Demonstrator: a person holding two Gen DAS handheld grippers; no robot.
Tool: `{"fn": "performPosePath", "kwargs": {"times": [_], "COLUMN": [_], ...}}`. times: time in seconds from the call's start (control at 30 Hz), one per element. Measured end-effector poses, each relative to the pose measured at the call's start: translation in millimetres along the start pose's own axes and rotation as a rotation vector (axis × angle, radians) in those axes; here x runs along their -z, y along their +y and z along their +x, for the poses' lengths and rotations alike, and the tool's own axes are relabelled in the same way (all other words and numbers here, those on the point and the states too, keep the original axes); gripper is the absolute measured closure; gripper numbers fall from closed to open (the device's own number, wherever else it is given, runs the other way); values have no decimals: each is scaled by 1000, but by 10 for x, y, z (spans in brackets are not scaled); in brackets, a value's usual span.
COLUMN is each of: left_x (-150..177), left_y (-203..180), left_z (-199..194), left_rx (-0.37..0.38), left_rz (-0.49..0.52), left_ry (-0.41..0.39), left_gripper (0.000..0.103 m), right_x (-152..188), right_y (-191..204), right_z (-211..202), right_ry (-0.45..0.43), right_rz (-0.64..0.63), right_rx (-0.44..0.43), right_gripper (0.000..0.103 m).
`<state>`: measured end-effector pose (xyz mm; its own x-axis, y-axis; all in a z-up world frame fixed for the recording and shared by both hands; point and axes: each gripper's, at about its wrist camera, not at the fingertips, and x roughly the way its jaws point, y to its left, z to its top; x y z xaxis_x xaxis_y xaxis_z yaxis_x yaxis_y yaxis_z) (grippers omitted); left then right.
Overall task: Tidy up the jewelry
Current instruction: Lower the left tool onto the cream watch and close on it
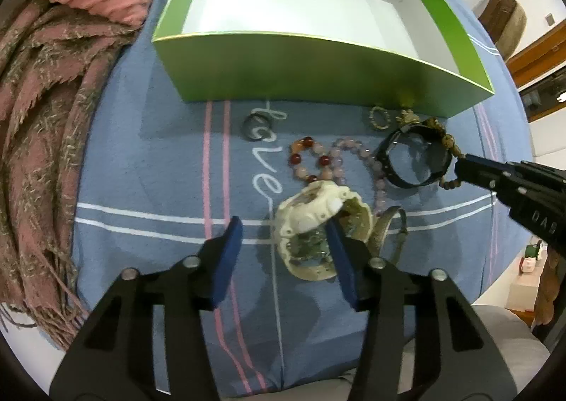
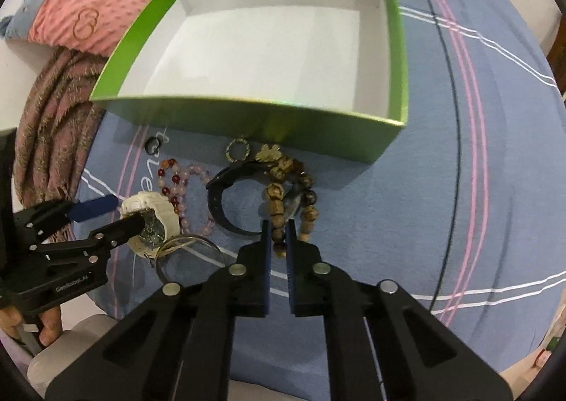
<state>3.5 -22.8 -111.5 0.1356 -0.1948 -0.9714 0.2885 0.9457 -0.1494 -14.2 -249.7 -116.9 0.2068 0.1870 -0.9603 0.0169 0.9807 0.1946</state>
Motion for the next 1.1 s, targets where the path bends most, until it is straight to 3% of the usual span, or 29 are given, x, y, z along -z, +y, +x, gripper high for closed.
{"fn": "performPosePath", "kwargs": {"times": [0.17, 0.33, 0.53, 0.73, 0.93, 1.1], "left_x": [-64, -79, -116, -132, -12, -38], "left_y": [-120, -155, -4, 96, -196, -299], "left_z": [55, 2, -164, -206, -311, -233], "left_rx": [12, 11, 22, 19, 66, 26], "left_rz": [27, 17, -43, -67, 56, 80], "left_ry": [-5, -24, -66, -67, -75, -72], "left_gripper": [75, 79, 87, 87, 80, 74], "right_x": [19, 6, 35, 60, 72, 95], "right_y": [-187, -339, -319, -280, -268, -275], "right_z": [-159, -265, -101, -71, -63, -40], "right_ry": [-36, -58, -21, -7, -5, 9], "right_rz": [47, 84, 101, 88, 86, 92], "right_rx": [8, 34, 49, 40, 35, 28], "right_gripper": [96, 96, 96, 96, 96, 95]}}
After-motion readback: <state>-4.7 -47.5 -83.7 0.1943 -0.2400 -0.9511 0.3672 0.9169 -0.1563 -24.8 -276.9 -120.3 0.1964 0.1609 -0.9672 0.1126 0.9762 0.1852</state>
